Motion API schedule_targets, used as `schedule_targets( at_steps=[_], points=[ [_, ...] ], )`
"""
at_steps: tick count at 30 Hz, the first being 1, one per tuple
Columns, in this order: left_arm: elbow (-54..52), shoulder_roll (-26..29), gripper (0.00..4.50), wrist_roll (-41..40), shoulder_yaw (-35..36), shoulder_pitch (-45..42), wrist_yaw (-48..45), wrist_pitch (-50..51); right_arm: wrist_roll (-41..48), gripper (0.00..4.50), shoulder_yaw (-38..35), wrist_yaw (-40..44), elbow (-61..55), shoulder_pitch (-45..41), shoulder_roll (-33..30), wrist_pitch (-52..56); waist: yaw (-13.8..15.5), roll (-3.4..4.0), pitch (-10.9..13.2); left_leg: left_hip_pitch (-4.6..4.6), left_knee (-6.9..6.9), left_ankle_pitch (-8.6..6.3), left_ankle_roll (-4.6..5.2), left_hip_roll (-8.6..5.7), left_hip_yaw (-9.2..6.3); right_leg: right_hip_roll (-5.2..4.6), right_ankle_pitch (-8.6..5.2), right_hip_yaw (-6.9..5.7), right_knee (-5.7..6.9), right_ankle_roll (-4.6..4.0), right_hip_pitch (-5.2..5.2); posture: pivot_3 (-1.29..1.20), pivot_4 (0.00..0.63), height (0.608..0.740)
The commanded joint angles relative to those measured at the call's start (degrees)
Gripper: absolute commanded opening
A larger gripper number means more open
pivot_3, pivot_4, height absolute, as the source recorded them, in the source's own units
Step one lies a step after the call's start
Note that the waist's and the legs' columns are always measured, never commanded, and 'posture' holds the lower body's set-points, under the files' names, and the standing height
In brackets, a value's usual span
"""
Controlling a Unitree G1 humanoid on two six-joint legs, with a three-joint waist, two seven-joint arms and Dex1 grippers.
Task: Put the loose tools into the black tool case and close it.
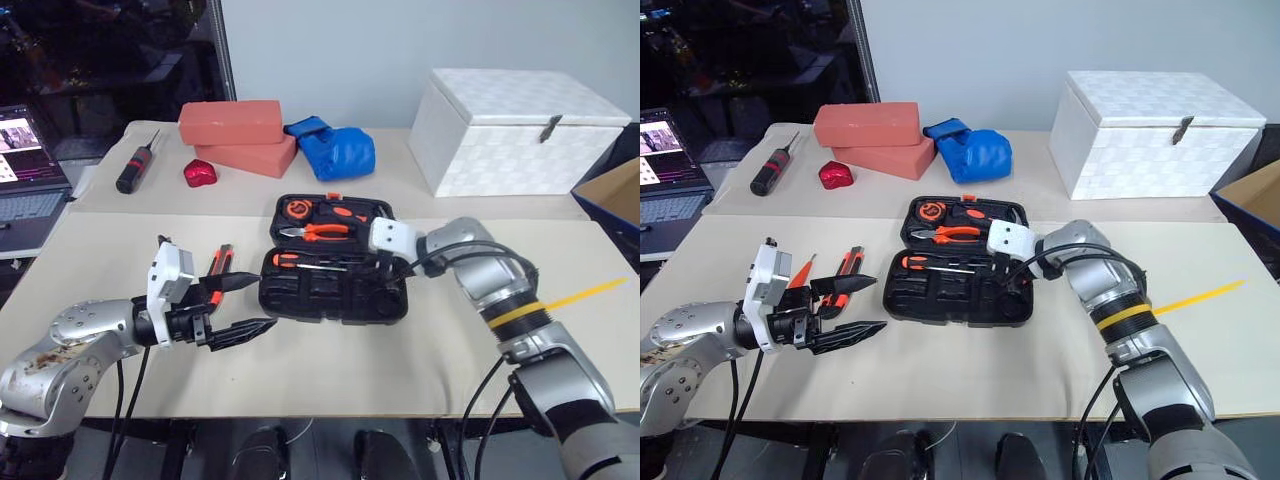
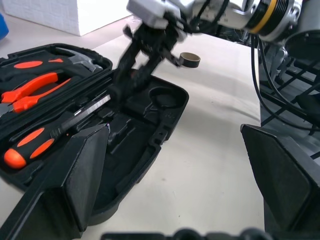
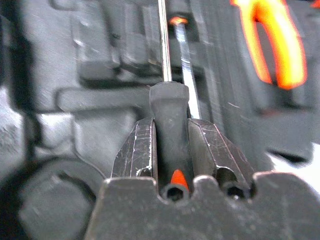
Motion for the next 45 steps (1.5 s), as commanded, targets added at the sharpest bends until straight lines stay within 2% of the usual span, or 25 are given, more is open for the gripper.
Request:
schedule_targets(
  at_steps=[1, 14, 16, 21, 23, 26, 28, 33, 37, 41, 45],
  points=[
    [-1.3, 0.3, 4.5, 0.0, 0.7, 0.0, -0.2, -1.3, 1.7, 0.62, -1.9, 1.1, -3.1, -0.7, -0.6, 0.4, 0.2, 0.01, 0.0, 0.0, 0.0, 0.01, 0.01, -0.01, 0.06, 0.0, 0.01, -0.01, -0.01, 0.03, 0.01, 0.0, 0.15, 0.74],
    [-0.6, 0.1, 4.5, 0.9, 0.3, -0.5, -0.5, -2.0, -1.5, 0.62, 1.0, 2.3, -1.9, 2.3, -4.4, 3.4, 1.0, 0.01, 0.0, -0.04, -0.01, -0.02, -0.03, -0.09, 0.09, -0.02, -0.07, -0.07, -0.14, 0.03, -0.1, 0.0, 0.15, 0.74],
    [-0.4, 0.0, 4.5, 1.2, 0.2, -0.6, -0.5, -2.3, -1.4, 1.63, 1.3, 2.8, -0.8, 1.7, -4.3, 3.6, 1.1, 0.01, 0.0, -0.04, 0.0, -0.02, -0.03, -0.1, 0.09, -0.05, -0.05, -0.07, -0.15, 0.04, -0.08, 0.0, 0.15, 0.74],
    [0.0, -0.4, 4.5, 1.8, 0.3, -0.6, 0.0, -2.8, 0.3, 3.25, -0.2, 3.1, -2.3, 1.6, -4.5, 0.9, 1.2, 0.0, 0.0, -0.03, -0.01, -0.03, -0.04, -0.1, 0.07, -0.05, -0.06, -0.1, -0.14, 0.04, -0.07, 0.0, 0.15, 0.74],
    [0.0, -0.7, 4.5, 1.8, 0.5, -0.4, 0.4, -2.9, 3.8, 3.91, -3.4, 3.0, -4.2, 1.9, -3.8, 1.2, 1.2, 0.0, 0.0, -0.03, -0.01, -0.02, -0.04, -0.1, 0.08, -0.05, -0.06, -0.1, -0.15, 0.04, -0.06, 0.0, 0.15, 0.74],
    [-0.3, -0.9, 4.5, 1.9, 0.8, 0.0, 1.0, -3.0, 10.7, 3.91, -10.8, -0.5, -7.1, 2.6, -1.2, 4.2, 1.1, -0.01, 0.0, -0.09, -0.01, -0.01, -0.01, -0.1, 0.08, -0.05, -0.04, -0.1, -0.13, 0.06, 0.1, 0.0, 0.15, 0.74],
    [-0.4, -1.1, 4.5, 2.0, 0.8, 0.1, 1.5, -3.1, 14.4, 3.21, -14.4, -2.0, -9.5, 3.4, -0.2, 7.2, 1.0, 0.0, 0.0, -0.09, -0.01, 0.0, 0.0, -0.08, 0.09, -0.04, 0.0, -0.09, -0.08, 0.1, 0.08, 0.0, 0.15, 0.74],
    [-0.7, -1.6, 4.5, 1.9, 0.7, 0.2, 2.5, -3.2, 16.1, 1.47, -19.1, -11.6, -15.6, 9.2, 2.7, 10.9, 0.7, -0.01, 0.0, -0.08, -0.01, 0.0, 0.01, -0.07, 0.07, -0.04, 0.1, -0.14, -0.08, 0.3, 0.1, 0.0, 0.15, 0.74],
    [0.0, -1.9, 4.5, 2.5, 0.9, 1.0, 2.7, -4.2, 6.3, 0.13, -12.7, -23.3, -13.6, 16.0, 6.9, 4.2, 0.5, 0.0, 0.0, -0.08, -0.01, -0.01, -0.01, -0.07, 0.09, -0.04, 0.01, -0.13, -0.05, 0.14, 0.06, 0.0, 0.15, 0.74],
    [0.1, -3.3, 4.5, 3.1, 0.9, 1.1, 4.7, -4.8, -3.5, 0.05, -2.3, -24.0, -8.5, 18.4, 5.1, -4.5, 0.0, -0.03, 0.0, -0.04, -0.02, 0.01, -0.03, -0.08, 0.15, -0.04, -0.04, -0.06, -0.04, 0.08, 0.04, 0.0, 0.15, 0.74],
    [0.0, -4.9, 4.5, 4.4, 1.9, 3.6, 7.4, -5.9, -6.6, 0.05, -0.8, -24.5, -9.1, 18.4, 2.9, -11.3, 0.0, -0.08, 0.0, 0.5, -0.04, -0.05, -0.12, -0.02, 0.11, -0.03, -0.32, -0.08, -0.11, 0.41, 0.29, 0.0, 0.15, 0.74]
  ],
)
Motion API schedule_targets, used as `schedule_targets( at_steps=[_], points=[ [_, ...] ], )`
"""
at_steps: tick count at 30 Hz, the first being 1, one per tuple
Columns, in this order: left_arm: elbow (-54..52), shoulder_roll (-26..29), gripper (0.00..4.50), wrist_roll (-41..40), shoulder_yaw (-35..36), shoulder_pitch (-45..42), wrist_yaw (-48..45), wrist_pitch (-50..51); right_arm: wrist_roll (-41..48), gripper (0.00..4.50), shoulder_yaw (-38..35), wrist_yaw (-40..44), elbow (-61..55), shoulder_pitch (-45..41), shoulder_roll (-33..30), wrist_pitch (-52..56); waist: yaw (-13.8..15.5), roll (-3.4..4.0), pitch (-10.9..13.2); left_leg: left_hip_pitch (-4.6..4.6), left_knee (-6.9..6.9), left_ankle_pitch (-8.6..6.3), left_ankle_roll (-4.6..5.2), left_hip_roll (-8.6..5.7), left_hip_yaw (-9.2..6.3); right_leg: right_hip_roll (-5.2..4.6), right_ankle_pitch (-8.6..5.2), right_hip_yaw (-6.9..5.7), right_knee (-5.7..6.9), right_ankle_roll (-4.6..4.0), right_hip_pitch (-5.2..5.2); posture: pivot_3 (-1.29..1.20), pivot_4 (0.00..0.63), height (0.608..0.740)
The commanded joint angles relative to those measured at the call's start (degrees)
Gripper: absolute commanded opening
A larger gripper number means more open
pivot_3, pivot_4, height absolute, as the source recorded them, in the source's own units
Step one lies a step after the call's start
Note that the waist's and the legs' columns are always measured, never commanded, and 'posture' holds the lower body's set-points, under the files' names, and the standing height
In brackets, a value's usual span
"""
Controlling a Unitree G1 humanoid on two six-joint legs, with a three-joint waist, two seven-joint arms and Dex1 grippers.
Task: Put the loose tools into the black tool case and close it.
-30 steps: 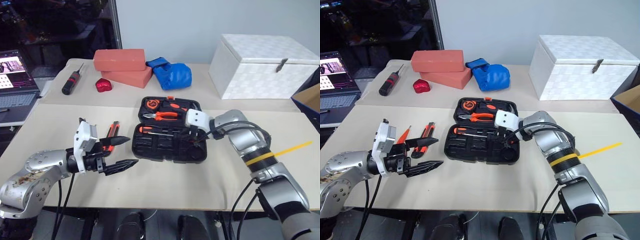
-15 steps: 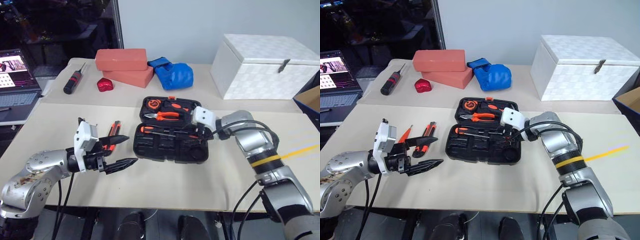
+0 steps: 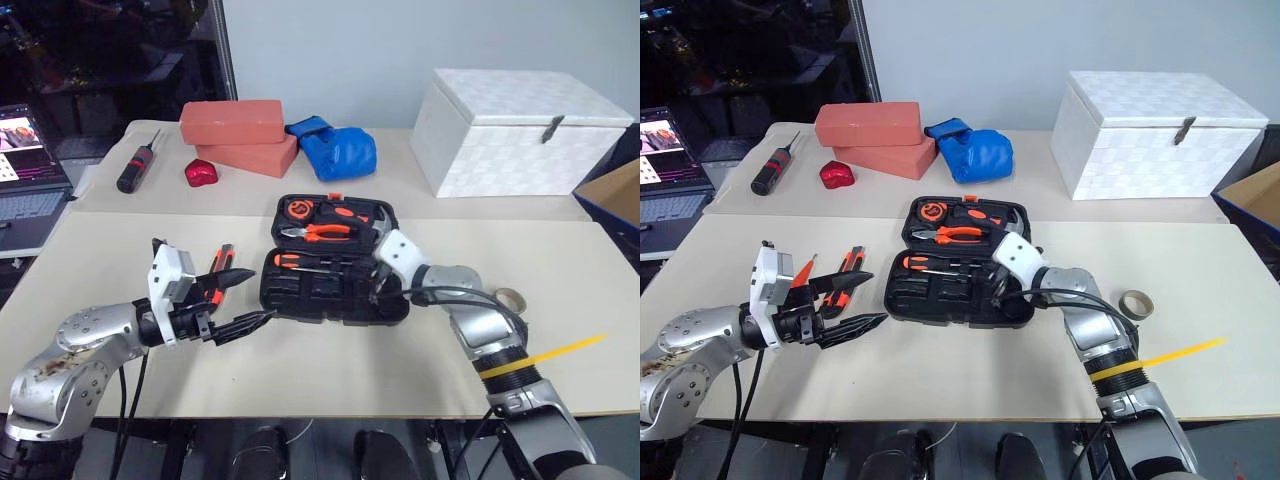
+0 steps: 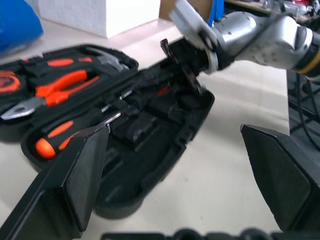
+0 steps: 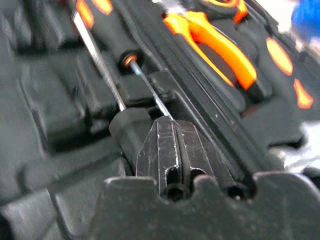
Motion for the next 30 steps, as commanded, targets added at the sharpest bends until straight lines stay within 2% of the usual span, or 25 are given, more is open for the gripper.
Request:
schedule_targets(
  at_steps=[1, 3, 5, 7, 8, 11, 14, 15, 19, 22, 26, 30],
  points=[
    [-0.9, -2.0, 4.5, 0.8, 2.7, 2.0, 3.6, -1.6, -1.8, 0.05, 1.7, 0.8, 0.1, 2.2, -1.4, -3.8, 0.1, -0.01, 0.0, 0.07, -0.03, -0.01, -0.02, 0.02, -0.04, -0.02, 0.0, 0.03, 0.01, 0.0, 0.0, 0.0, 0.15, 0.74],
    [-1.1, -4.0, 4.5, 2.2, 4.4, 2.3, 9.8, -0.8, 4.4, 0.05, -3.2, 1.3, -5.4, 3.3, -0.3, -1.1, 0.3, -0.02, 0.0, 0.1, -0.06, -0.02, -0.03, 0.08, -0.15, -0.03, 0.01, 0.05, 0.01, -0.02, -0.01, 0.0, 0.15, 0.74],
    [-1.3, -5.9, 4.5, 4.4, 6.2, 2.2, 16.5, -0.1, 17.2, 0.05, -9.7, 3.8, -12.8, 4.9, 2.7, 4.4, 0.7, -0.08, 0.0, 0.09, -0.18, -0.01, -0.03, 0.18, -0.19, -0.03, 0.01, 0.05, 0.0, -0.06, -0.04, 0.0, 0.15, 0.74],
    [0.6, -5.6, 4.5, 5.4, 8.0, 1.9, 20.9, 2.9, 23.6, 0.05, -12.8, 5.6, -18.8, 5.6, 2.8, 10.4, 0.6, -0.07, 0.1, -0.08, -0.27, 0.01, -0.02, 0.18, -0.16, -0.01, 0.3, 0.11, 0.06, -0.45, -0.03, 0.0, 0.15, 0.74],
    [1.7, -5.0, 4.5, 6.0, 8.8, 1.7, 22.4, 4.2, 24.9, 0.05, -13.2, 5.9, -20.8, 5.7, 2.5, 11.8, 0.6, -0.05, 0.1, -0.15, -0.27, 0.07, 0.04, 0.15, -0.17, 0.0, 0.43, 0.11, 0.1, -0.26, -0.08, 0.0, 0.15, 0.74],
    [8.4, -1.7, 4.5, 7.6, 10.5, -2.2, 27.0, 11.1, 29.8, 0.8, -13.3, 8.5, -28.3, 7.8, 0.1, 16.7, 0.7, -0.05, 0.1, -0.15, -0.33, 0.17, 0.21, 0.05, -0.19, 0.01, 0.44, 0.07, 0.05, -0.16, -0.1, 0.0, 0.15, 0.74],
    [14.2, 1.1, 4.5, 10.8, 8.7, -7.6, 30.9, 16.3, 35.9, 1.75, -15.7, 11.3, -36.0, 11.4, -4.1, 20.9, 1.3, -0.09, 0.1, -0.13, -0.42, 0.03, -0.02, 0.05, -0.24, 0.02, 0.12, -0.06, -0.02, -0.18, -0.21, 0.0, 0.15, 0.74],
    [16.4, 1.9, 4.5, 11.4, 7.9, -9.1, 31.0, 17.5, 37.0, 2.0, -16.2, 11.2, -37.3, 11.8, -4.6, 21.8, 1.7, -0.1, 0.1, -0.13, -0.44, 0.03, -0.03, 0.03, -0.26, 0.02, 0.07, -0.09, -0.03, -0.26, -0.22, 0.0, 0.15, 0.74],
    [22.0, 3.8, 4.5, 14.6, 2.4, -12.8, 29.4, 20.5, 39.1, 3.61, -17.8, 11.2, -40.7, 14.2, -7.6, 22.5, 2.0, -0.13, 0.1, -0.14, -0.45, 0.01, -0.05, -0.06, -0.22, -0.1, 0.09, -0.04, -0.12, -0.34, -0.28, 0.0, 0.15, 0.74],
    [25.1, 4.1, 4.5, 16.0, -0.4, -14.4, 27.4, 20.5, 40.4, 4.49, -19.2, 11.3, -43.1, 15.6, -9.4, 22.9, 2.0, -0.17, 0.1, -0.16, -0.51, 0.01, -0.06, -0.05, -0.2, -0.11, 0.13, -0.03, -0.13, -0.4, -0.32, 0.0, 0.15, 0.74],
    [28.3, 3.4, 3.44, 17.2, -2.4, -15.0, 24.7, 18.8, 38.9, 4.5, -20.2, 9.8, -44.7, 18.5, -10.6, 20.9, 2.1, -0.2, 0.1, -0.22, -0.71, 0.09, -0.16, -0.05, -0.21, -0.09, 0.19, -0.04, -0.05, -0.51, -0.3, 0.0, 0.15, 0.74],
    [27.3, 3.6, 1.89, 16.8, -0.9, -13.6, 21.5, 16.2, 38.1, 4.5, -20.6, 9.8, -45.7, 20.9, -11.2, 18.0, 2.1, -0.21, 0.1, -0.21, -0.72, 0.09, -0.16, -0.06, -0.21, -0.09, 0.18, -0.03, -0.08, -0.49, -0.26, 0.0, 0.15, 0.74]
  ],
)
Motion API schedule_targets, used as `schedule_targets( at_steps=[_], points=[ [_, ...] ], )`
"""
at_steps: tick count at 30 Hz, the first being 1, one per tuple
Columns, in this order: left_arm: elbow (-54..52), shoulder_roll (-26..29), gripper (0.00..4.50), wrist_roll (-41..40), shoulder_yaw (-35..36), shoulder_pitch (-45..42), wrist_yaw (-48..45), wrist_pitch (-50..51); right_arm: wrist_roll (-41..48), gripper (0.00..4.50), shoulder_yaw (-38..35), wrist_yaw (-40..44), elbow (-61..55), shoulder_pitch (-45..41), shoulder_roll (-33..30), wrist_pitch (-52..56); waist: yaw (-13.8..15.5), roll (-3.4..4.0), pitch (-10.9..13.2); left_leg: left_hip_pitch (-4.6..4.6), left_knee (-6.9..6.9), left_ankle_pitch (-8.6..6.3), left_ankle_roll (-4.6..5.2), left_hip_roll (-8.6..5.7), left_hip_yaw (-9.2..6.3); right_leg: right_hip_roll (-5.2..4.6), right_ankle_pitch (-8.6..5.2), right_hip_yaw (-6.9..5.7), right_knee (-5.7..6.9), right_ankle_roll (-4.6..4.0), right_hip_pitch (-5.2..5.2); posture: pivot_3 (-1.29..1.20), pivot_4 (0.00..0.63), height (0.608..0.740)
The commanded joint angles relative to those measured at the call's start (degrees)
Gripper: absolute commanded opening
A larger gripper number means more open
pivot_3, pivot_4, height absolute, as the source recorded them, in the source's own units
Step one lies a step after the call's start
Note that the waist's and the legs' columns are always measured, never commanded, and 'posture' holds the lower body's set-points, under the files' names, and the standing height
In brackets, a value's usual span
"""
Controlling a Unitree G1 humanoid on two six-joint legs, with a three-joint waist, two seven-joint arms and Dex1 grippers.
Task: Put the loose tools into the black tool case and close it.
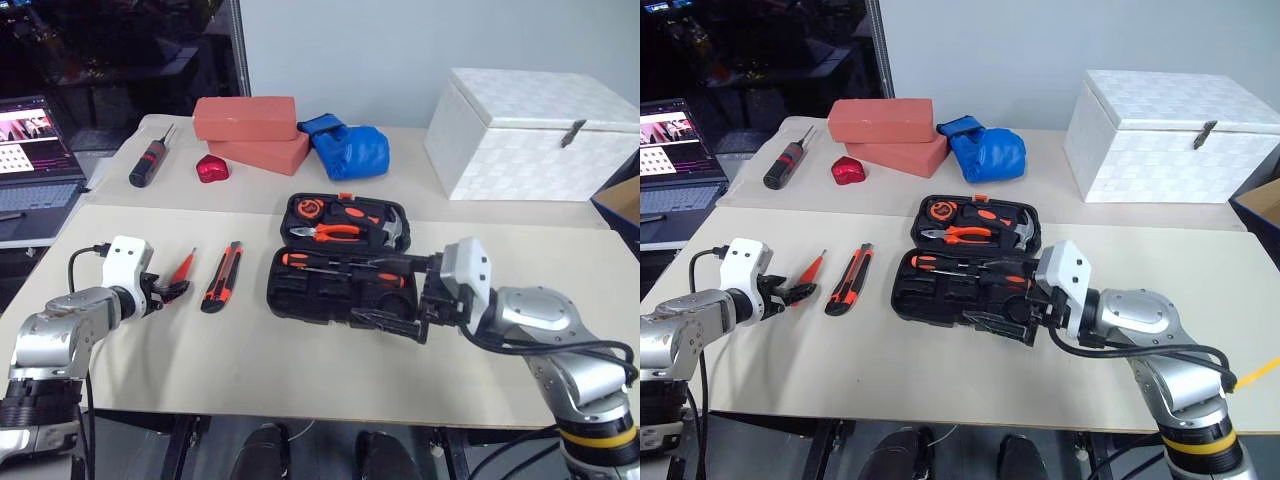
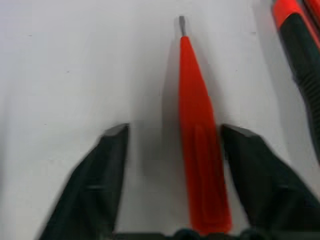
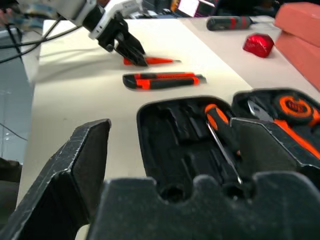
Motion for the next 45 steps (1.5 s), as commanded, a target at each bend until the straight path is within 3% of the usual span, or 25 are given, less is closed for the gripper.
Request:
schedule_targets(
  at_steps=[1, 4, 10, 15, 18, 21, 27, 34, 45],
  points=[
    [-1.5, 0.9, 1.54, -0.1, 0.4, 1.6, -4.8, -3.3, -0.7, 4.5, -2.0, 0.0, -3.0, 1.8, -0.7, -4.5, 0.0, -0.01, 0.0, 0.0, 0.0, 0.0, 0.0, 0.0, -0.01, 0.0, 0.0, -0.03, -0.02, 0.0, 0.03, 0.0, 0.15, 0.74],
    [-2.7, 1.9, 0.45, -2.0, 2.7, 1.8, -9.2, -5.3, -1.0, 4.5, -2.3, -0.5, -3.0, 2.9, -0.4, -6.6, 0.0, -0.05, 0.0, -0.01, 0.0, 0.0, 0.0, 0.0, -0.01, -0.01, -0.04, -0.02, -0.04, -0.05, 0.03, 0.0, 0.15, 0.74],
    [-9.1, 6.1, 0.43, -7.1, 2.6, -0.5, -23.0, -8.6, -2.1, 4.5, -3.6, -0.8, -2.8, 7.7, -1.2, -9.2, 0.0, -0.2, 0.1, -0.09, 0.01, 0.01, -0.03, 0.02, -0.02, -0.01, -0.07, -0.06, -0.03, -0.08, -0.04, 0.0, 0.15, 0.74],
    [-12.7, 7.0, 0.43, -3.2, -12.4, -13.0, -36.3, -14.3, 0.2, 4.5, -10.7, 0.0, -6.2, 15.3, -3.3, -10.0, 1.1, -0.22, 0.1, -0.21, 0.05, 0.02, -0.04, -0.12, 0.11, -0.02, -0.11, -0.09, -0.05, -0.01, 0.03, 0.0, 0.15, 0.74],
    [-8.3, 4.3, 0.43, 0.4, -19.1, -19.1, -40.9, -18.1, 1.4, 4.5, -13.4, 0.6, -7.5, 17.6, -4.6, -9.2, 1.2, -0.21, 0.1, -0.19, 0.11, 0.04, -0.02, -0.12, 0.18, -0.01, -0.13, -0.05, -0.05, 0.07, 0.1, 0.0, 0.15, 0.74],
    [3.6, -1.6, 0.43, 8.6, -27.9, -27.2, -44.1, -25.7, 2.8, 4.5, -17.9, 0.8, -9.0, 20.5, -6.5, -8.0, 1.4, -0.21, 0.1, -0.16, 0.18, 0.33, 0.44, -0.1, 0.11, 0.14, -0.19, -0.04, 0.04, 0.16, 0.12, 0.0, 0.15, 0.74],
    [21.6, -10.2, 0.43, 18.3, -35.9, -36.6, -48.6, -36.7, 3.5, 4.5, -21.1, -0.5, -9.9, 20.7, -9.7, -5.6, 1.4, -0.25, 0.2, -0.35, 0.6, 0.31, 0.62, -0.08, 0.0, 0.21, -0.17, -0.01, 0.05, 0.26, 0.16, 0.0, 0.15, 0.74],
    [34.8, -16.0, 0.43, 25.6, -38.5, -41.1, -49.7, -45.8, 3.8, 4.5, -19.7, -3.8, -12.1, 19.0, -10.2, -2.6, 1.5, -0.27, 0.2, -0.51, 0.88, 0.17, 0.84, -0.09, -0.09, 0.18, -0.12, -0.01, 0.04, 0.3, 0.18, 0.0, 0.15, 0.74],
    [45.0, -21.0, 0.43, 30.9, -37.6, -45.5, -49.9, -51.7, 3.6, 4.5, -19.7, -5.8, -13.8, 19.3, -10.2, -0.4, 1.5, -0.27, 0.2, -0.5, 0.97, 0.18, 0.86, -0.12, -0.13, 0.17, -0.08, -0.01, 0.05, 0.4, 0.26, 0.0, 0.15, 0.74]
  ],
)
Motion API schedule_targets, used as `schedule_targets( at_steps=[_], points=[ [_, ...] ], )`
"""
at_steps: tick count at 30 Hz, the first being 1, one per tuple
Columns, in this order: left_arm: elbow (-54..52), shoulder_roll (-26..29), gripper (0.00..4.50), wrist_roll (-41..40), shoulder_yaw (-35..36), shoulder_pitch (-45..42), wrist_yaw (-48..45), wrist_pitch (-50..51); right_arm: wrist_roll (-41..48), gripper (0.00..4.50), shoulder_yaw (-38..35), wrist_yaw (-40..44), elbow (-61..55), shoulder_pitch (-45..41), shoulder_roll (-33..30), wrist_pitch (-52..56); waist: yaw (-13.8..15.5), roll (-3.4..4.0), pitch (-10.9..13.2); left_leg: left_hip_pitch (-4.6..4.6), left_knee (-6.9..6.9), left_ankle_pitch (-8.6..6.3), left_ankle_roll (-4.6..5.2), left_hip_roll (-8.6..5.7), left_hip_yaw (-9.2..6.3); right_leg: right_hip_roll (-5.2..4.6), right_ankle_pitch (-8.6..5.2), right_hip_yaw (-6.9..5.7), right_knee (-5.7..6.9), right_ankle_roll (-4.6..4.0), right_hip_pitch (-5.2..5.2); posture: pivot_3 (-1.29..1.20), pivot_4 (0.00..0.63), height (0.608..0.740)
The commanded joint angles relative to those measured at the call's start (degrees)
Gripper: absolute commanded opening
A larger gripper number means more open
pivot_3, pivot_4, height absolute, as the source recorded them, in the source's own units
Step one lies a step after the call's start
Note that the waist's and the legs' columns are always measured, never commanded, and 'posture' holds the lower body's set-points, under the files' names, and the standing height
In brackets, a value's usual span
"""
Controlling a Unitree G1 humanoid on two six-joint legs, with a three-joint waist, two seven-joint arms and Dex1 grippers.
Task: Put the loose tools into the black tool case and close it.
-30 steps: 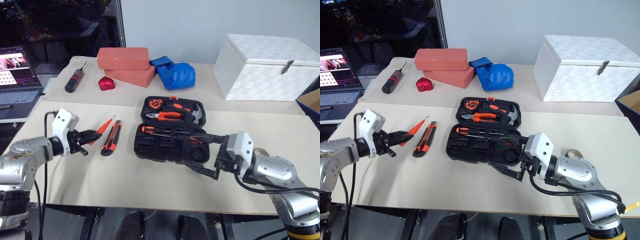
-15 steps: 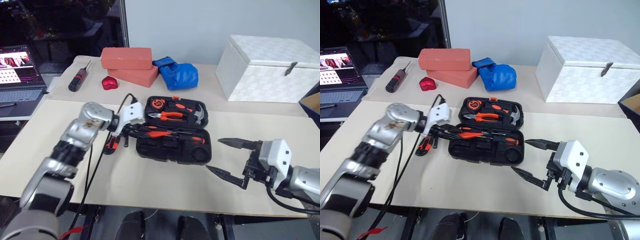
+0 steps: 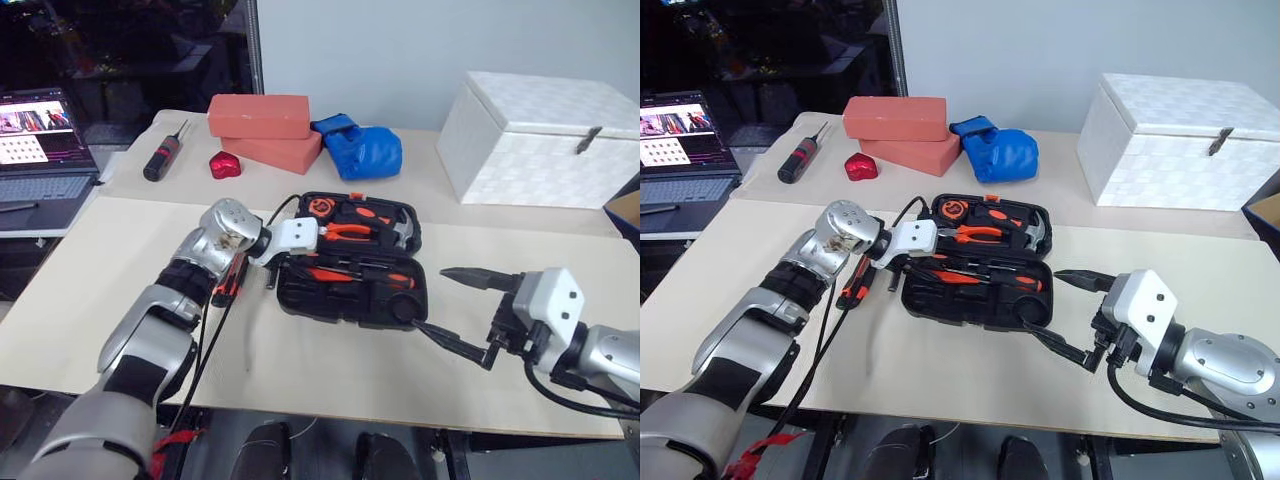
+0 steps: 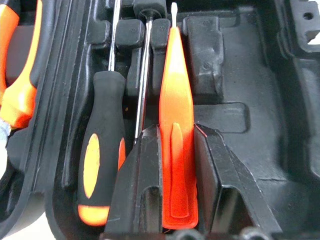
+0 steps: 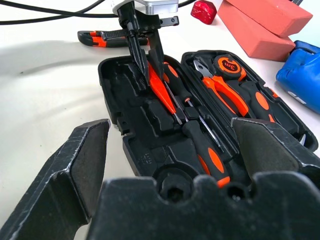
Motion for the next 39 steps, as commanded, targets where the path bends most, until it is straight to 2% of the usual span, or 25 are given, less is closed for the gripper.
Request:
schedule_targets(
  at_steps=[1, 2, 3, 9, 10, 13, 20, 22, 28, 36, 39],
  points=[
    [2.2, -0.7, 0.93, 1.6, 0.7, -1.9, -0.2, -1.2, 1.1, 4.5, -0.6, -0.9, -2.6, -0.5, -0.7, 0.6, 0.0, 0.0, 0.0, 0.0, 0.0, 0.0, 0.0, 0.01, 0.0, 0.0, 0.0, 0.0, 0.01, 0.01, 0.0, 0.0, 0.15, 0.74],
    [2.7, -0.8, 1.43, 1.6, 1.0, -2.1, 0.0, -1.3, 1.1, 4.5, -0.7, -1.0, -2.7, -0.4, -0.7, 0.7, 0.0, 0.0, 0.0, 0.0, 0.0, 0.0, 0.0, 0.01, -0.01, 0.0, 0.01, 0.0, 0.03, 0.02, -0.01, 0.0, 0.15, 0.74],
    [2.6, -0.5, 1.66, 1.4, 1.3, -2.3, -1.1, -1.7, 1.0, 4.5, -0.8, -1.0, -2.8, -0.3, -0.7, 0.8, 0.0, 0.0, 0.0, 0.0, 0.0, 0.0, 0.0, 0.01, -0.01, 0.0, 0.02, 0.0, 0.03, 0.03, -0.01, 0.0, 0.15, 0.74],
    [0.9, 1.3, 3.78, -0.3, 4.6, -2.2, -2.5, -1.4, 1.0, 4.5, -0.7, -0.8, -2.5, -0.4, -0.7, 0.8, -0.2, 0.0, 0.0, 0.0, 0.01, 0.01, 0.01, 0.01, -0.01, 0.0, 0.07, 0.0, 0.04, 0.1, -0.03, 0.0, 0.15, 0.74],
    [0.0, 1.6, 3.78, -1.4, 5.6, -1.9, -3.2, -0.6, 0.8, 4.5, -0.5, -0.7, -2.3, -0.6, -0.7, 0.6, -0.2, 0.0, 0.0, 0.0, 0.01, 0.0, 0.01, 0.01, -0.01, 0.0, 0.1, 0.0, 0.06, 0.13, -0.04, 0.0, 0.15, 0.74],
    [-2.9, 1.2, 3.18, -4.6, 9.1, -1.2, -2.5, 5.5, 0.5, 4.5, 0.5, -0.7, -1.4, -1.5, -0.5, 0.1, -0.2, 0.0, 0.0, 0.0, 0.01, 0.0, 0.01, 0.01, -0.01, 0.0, 0.15, 0.0, 0.09, 0.22, -0.05, 0.0, 0.15, 0.74],
    [-12.6, -2.4, 0.58, -8.4, 13.2, 4.2, 3.0, 17.7, 0.0, 4.5, 1.9, -0.8, -0.3, -2.9, -0.2, -0.4, -0.1, 0.0, 0.0, 0.0, 0.05, 0.0, 0.02, 0.0, -0.08, 0.0, 0.18, 0.01, 0.07, 0.27, 0.01, 0.0, 0.15, 0.74],
    [-14.8, -3.8, 0.03, -9.8, 14.7, 5.2, 5.7, 21.0, 0.0, 4.5, 1.8, -0.7, -0.2, -2.8, -0.2, -0.5, -0.2, -0.01, 0.0, -0.01, 0.06, 0.01, 0.03, 0.0, -0.07, 0.0, 0.23, 0.01, 0.11, 0.26, -0.02, 0.0, 0.15, 0.74],
    [-23.5, -7.3, 0.03, -10.2, 14.6, 12.3, 13.6, 26.1, 0.2, 4.5, 1.6, -1.2, -0.4, -2.1, 0.4, -0.4, -0.2, 0.01, 0.0, 0.02, 0.08, 0.01, 0.03, 0.0, -0.09, 0.0, 0.24, 0.03, 0.16, 0.27, 0.02, 0.0, 0.15, 0.74],
    [-27.1, -8.5, 0.03, -7.6, 11.9, 20.2, 21.6, 27.1, 0.0, 4.5, 1.8, -1.0, 0.0, -1.8, 0.3, -0.5, -0.2, 0.03, 0.0, 0.07, 0.16, 0.01, 0.03, 0.0, -0.09, 0.01, 0.24, 0.03, 0.29, 0.22, 0.02, 0.0, 0.15, 0.74],
    [-28.4, -7.2, 0.03, -7.3, 11.9, 22.8, 23.3, 27.0, -0.1, 4.5, 1.5, -0.6, 0.0, -1.0, 0.3, -0.9, -0.2, 0.04, 0.0, 0.11, 0.23, 0.01, 0.03, 0.01, -0.15, 0.0, 0.19, 0.04, 0.28, 0.14, 0.08, 0.0, 0.15, 0.74]
  ],
)
